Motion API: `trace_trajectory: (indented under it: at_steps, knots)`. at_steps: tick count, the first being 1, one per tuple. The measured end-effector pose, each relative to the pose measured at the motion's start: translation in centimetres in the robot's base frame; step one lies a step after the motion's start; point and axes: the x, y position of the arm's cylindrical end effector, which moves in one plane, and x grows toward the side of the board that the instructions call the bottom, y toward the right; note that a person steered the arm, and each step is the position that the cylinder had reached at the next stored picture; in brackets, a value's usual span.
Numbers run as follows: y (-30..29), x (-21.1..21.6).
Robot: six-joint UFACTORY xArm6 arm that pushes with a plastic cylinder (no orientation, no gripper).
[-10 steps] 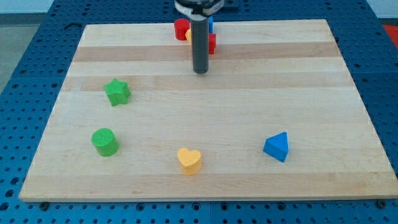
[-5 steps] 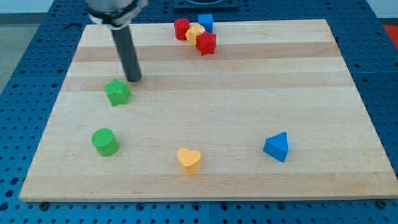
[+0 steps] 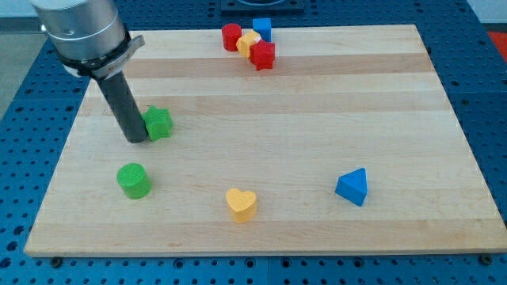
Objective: Slide green star towards top center
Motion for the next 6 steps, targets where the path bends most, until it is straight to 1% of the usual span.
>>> trace_trajectory:
  at_steps: [1,6]
  knots:
    - [1.07,-0.24]
    - [0.22,-0.24]
